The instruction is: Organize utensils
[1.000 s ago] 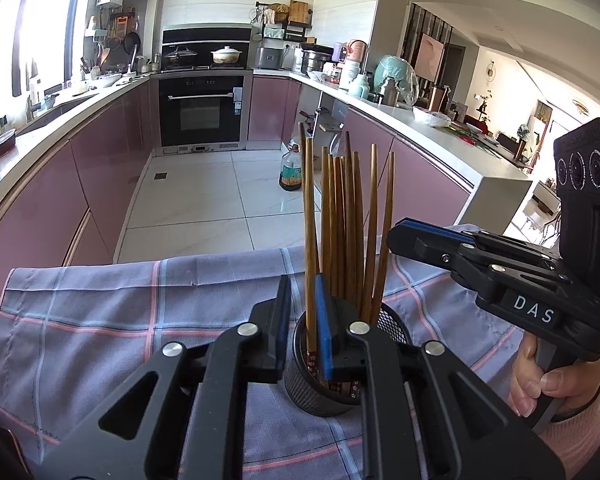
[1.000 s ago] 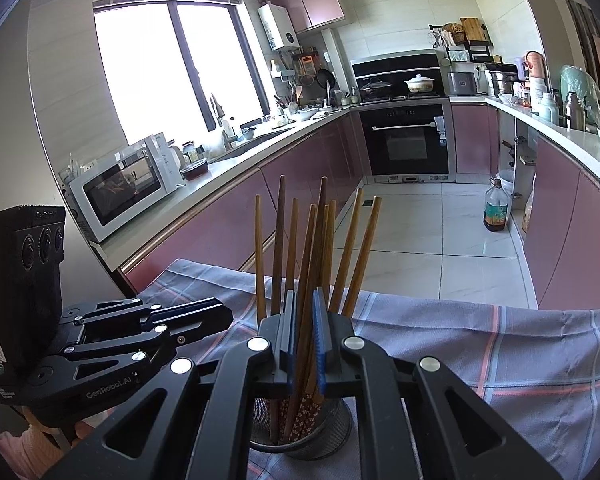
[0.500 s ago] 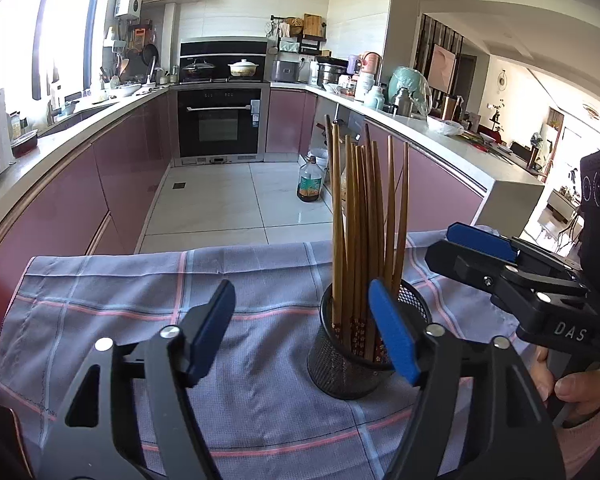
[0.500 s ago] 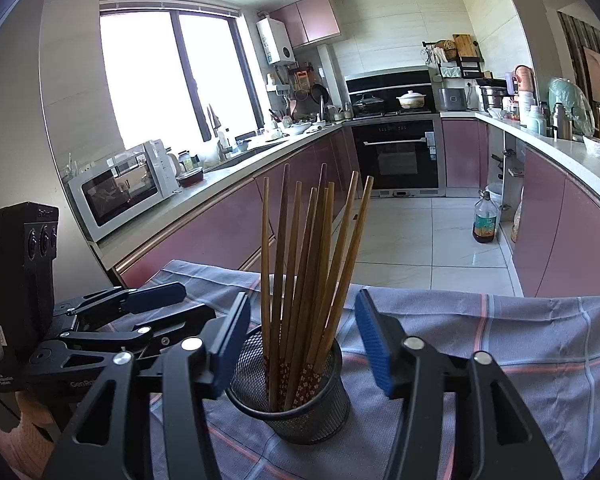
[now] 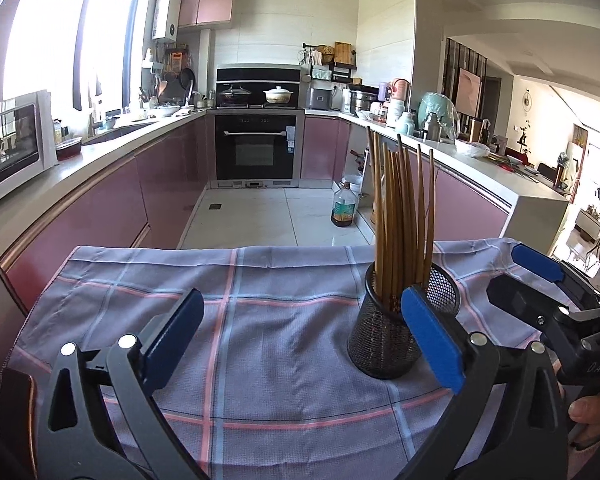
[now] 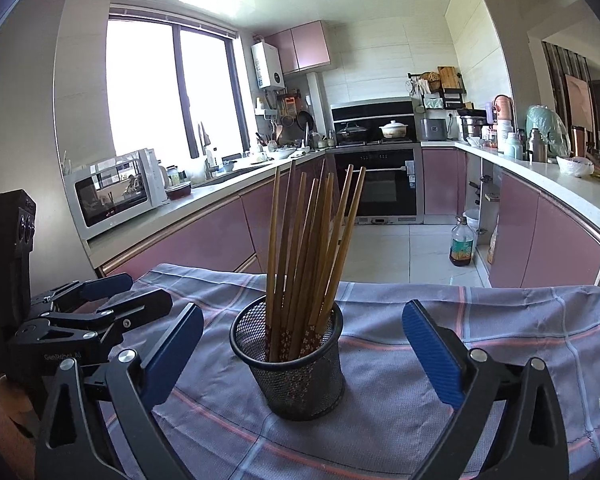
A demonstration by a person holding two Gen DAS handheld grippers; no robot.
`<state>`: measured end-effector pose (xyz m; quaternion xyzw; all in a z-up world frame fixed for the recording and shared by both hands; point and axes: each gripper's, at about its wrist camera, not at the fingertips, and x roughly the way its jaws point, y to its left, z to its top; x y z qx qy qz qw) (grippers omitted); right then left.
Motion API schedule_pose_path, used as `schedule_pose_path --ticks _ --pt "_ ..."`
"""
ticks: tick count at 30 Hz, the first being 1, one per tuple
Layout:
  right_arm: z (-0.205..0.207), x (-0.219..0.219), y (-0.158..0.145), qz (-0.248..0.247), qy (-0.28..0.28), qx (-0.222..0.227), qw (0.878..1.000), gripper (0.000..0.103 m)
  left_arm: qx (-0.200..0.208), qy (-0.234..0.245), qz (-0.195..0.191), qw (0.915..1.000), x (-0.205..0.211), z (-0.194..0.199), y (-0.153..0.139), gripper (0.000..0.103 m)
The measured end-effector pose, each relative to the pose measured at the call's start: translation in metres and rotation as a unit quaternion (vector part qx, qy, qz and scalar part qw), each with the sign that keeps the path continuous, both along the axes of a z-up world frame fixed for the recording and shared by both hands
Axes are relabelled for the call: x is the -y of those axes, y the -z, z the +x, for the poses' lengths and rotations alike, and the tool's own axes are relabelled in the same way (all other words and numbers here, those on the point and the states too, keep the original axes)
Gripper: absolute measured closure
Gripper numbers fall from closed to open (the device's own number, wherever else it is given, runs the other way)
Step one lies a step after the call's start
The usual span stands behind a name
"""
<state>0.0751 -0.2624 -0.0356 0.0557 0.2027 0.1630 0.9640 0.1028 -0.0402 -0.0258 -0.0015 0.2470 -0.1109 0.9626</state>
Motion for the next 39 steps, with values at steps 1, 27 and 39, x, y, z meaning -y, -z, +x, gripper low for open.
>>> schedule_pose_path --ticks 1,27,39 --pt "-0.003 -0.001 0.0 -0.001 0.002 0.004 1.0 0.007 0.005 -0.005 0.0 1.0 0.0 -0.005 -0.001 0.006" --pt "-0.067 -0.032 -0.002 -0.006 0.029 0.075 0.997 0.007 0.112 -0.073 0.007 0.991 -0.025 -0.104 -0.024 0.006" --pt "-0.069 -0.032 -0.003 -0.005 0.035 0.077 0.996 0.007 0.116 -0.085 -0.001 0.9896 -0.031 -0.11 -0.028 0.006"
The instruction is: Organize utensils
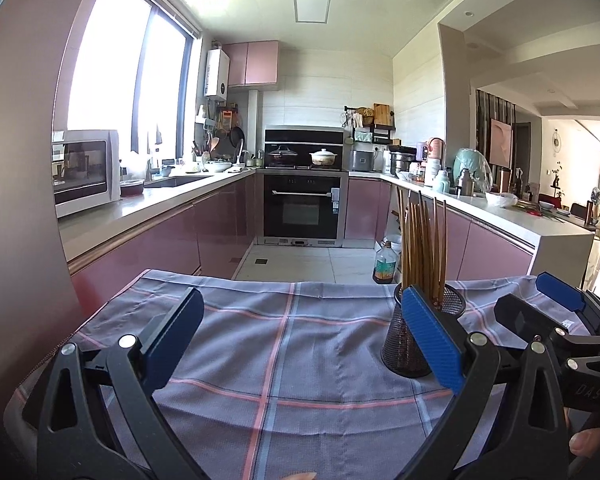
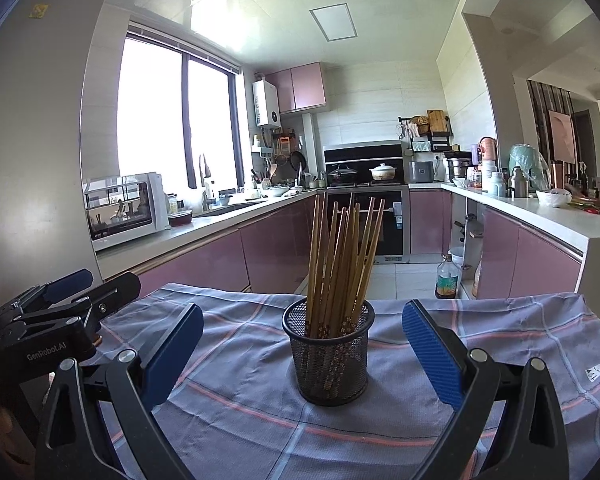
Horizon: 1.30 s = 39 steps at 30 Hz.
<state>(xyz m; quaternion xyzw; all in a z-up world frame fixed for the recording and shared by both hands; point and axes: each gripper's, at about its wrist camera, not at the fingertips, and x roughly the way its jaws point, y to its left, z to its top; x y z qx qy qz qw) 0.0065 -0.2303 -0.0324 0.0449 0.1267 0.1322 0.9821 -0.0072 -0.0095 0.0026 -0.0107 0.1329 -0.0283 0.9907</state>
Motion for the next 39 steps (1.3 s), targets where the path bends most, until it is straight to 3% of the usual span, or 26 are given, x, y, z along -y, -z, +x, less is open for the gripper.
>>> schedule_pose_path --ticks 39 --pt "0.0019 0.0036 -0.0047 0.005 -0.007 0.005 1.0 0.007 0.007 -0.004 0.004 1.0 0.005 -0.0025 -0.0021 0.006"
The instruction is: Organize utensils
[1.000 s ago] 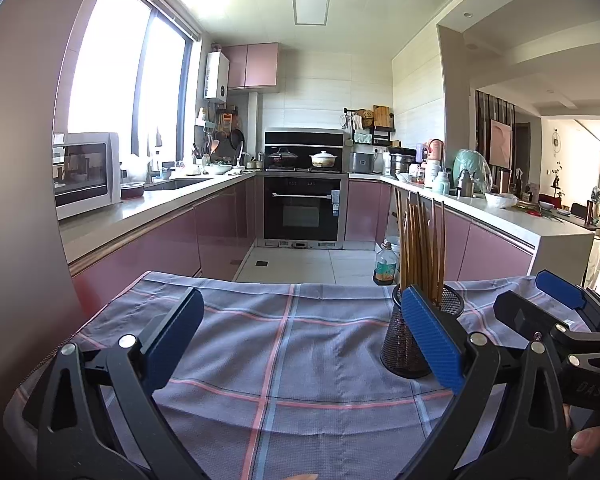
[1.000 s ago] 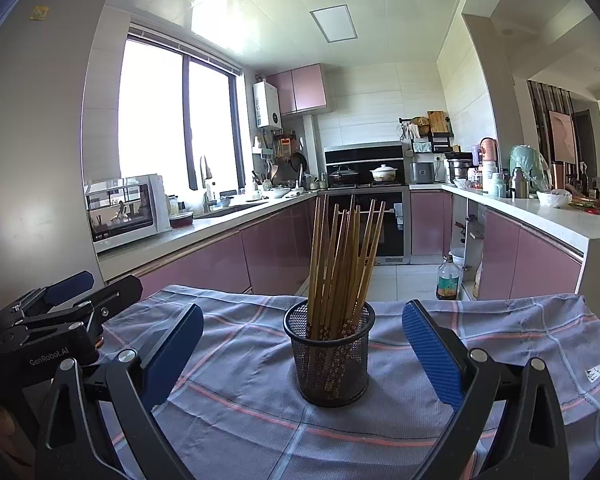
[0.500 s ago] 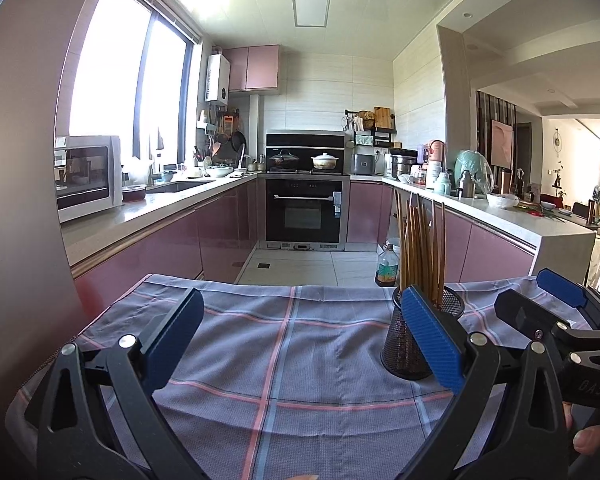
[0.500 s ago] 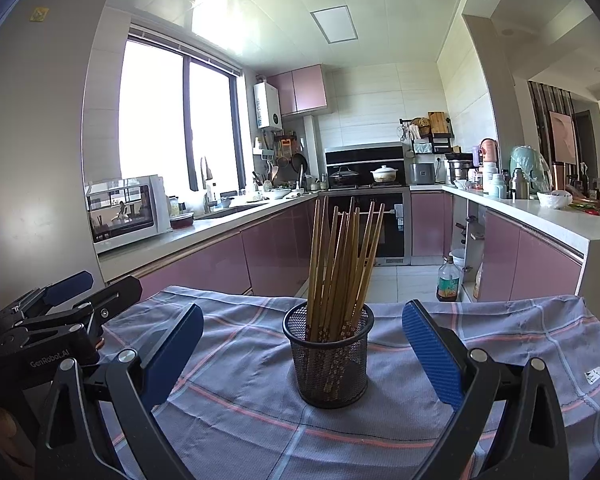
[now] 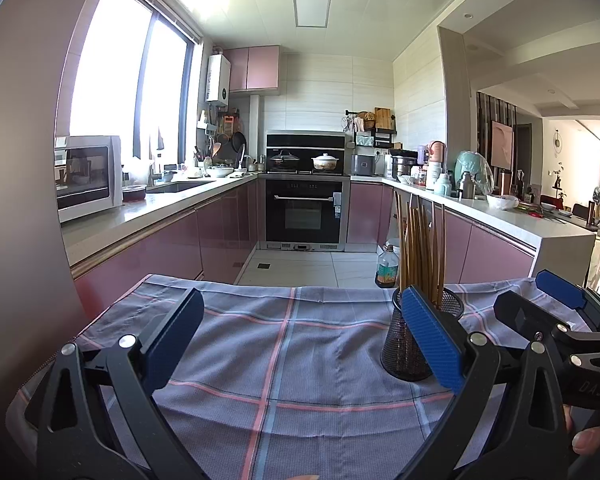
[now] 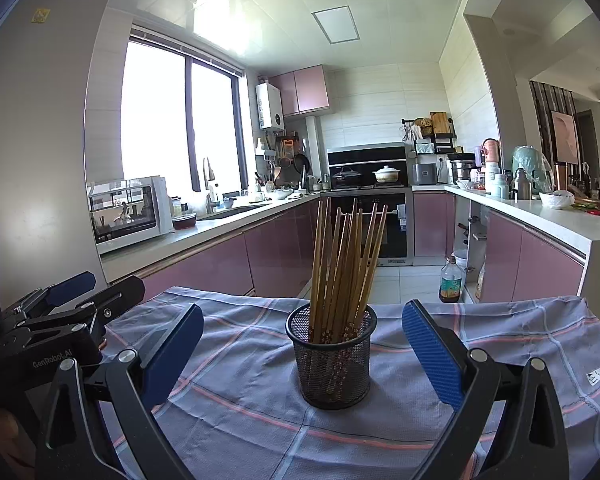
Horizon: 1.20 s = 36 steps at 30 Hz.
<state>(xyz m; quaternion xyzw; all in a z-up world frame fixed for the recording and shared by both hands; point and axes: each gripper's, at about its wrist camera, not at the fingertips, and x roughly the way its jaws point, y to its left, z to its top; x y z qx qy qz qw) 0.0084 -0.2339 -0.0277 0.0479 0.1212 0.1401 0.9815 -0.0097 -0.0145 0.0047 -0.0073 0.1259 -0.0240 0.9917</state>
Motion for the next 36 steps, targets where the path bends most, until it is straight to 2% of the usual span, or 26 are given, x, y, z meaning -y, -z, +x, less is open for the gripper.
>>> schedule_pose_path --ticks 36 --pt "0.0005 0.0024 0.0014 0.004 -0.002 -0.001 1.0 0.007 -0.001 -0.005 -0.004 1.0 -0.0018 -0.0002 0.0016 0.006"
